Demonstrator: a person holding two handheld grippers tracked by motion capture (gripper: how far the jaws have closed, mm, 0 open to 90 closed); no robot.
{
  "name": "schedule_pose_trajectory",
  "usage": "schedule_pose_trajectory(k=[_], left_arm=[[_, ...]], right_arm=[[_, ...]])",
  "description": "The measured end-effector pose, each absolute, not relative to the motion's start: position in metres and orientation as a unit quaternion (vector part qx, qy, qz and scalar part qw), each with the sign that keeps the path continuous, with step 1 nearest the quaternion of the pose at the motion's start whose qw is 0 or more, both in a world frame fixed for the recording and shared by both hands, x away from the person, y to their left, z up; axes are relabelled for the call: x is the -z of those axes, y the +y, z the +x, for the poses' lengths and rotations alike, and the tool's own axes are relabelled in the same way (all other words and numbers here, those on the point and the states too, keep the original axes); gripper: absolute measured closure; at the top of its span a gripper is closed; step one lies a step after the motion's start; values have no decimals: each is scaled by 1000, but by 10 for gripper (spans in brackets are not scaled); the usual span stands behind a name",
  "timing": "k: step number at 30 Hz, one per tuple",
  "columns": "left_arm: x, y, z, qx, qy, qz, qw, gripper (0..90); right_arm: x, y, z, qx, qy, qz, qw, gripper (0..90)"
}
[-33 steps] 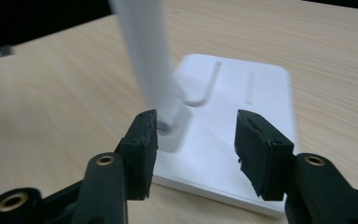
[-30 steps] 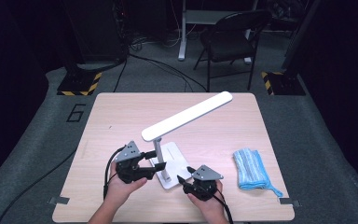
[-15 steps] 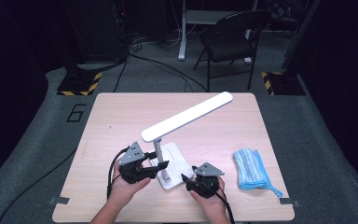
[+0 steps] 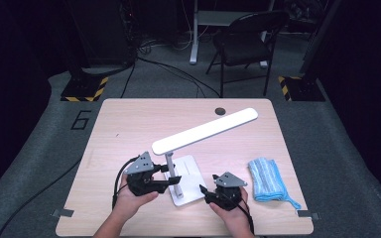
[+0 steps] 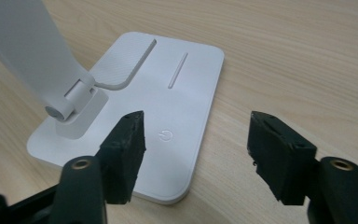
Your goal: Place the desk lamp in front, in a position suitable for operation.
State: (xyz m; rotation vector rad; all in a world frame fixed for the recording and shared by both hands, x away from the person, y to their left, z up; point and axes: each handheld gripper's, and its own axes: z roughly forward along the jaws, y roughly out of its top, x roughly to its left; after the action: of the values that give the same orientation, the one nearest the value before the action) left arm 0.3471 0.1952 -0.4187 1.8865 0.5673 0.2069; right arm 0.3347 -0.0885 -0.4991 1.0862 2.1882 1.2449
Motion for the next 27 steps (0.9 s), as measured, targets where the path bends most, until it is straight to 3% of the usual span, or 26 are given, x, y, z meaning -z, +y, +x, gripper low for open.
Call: schedule_pose_trajectory(k=[9,16,18,20,21,23,27], left_arm=[[413,194,347,-74,249,795,548,474],[413,194,347,-72,263,786,555,457],[414,193,347,-70,261,786,556,454],[415,193,347,-77,260,786,555,449],[415,193,348,-76,261,787,553,441],[414,194,348,-75,261,790,550,441],[414,193,347,-91,257,791,547,428]], right_arm=[[478,-118,335,-446,771,412,194,358],[481,-134,323,-446,765,422,196,376],[483,-135,321,-454,765,411,199,411],[485,-135,318,-458,757,404,232,464],[484,-136,317,-458,760,404,223,482],[484,-135,317,-462,761,405,208,476],[487,-131,314,-460,760,401,223,460]])
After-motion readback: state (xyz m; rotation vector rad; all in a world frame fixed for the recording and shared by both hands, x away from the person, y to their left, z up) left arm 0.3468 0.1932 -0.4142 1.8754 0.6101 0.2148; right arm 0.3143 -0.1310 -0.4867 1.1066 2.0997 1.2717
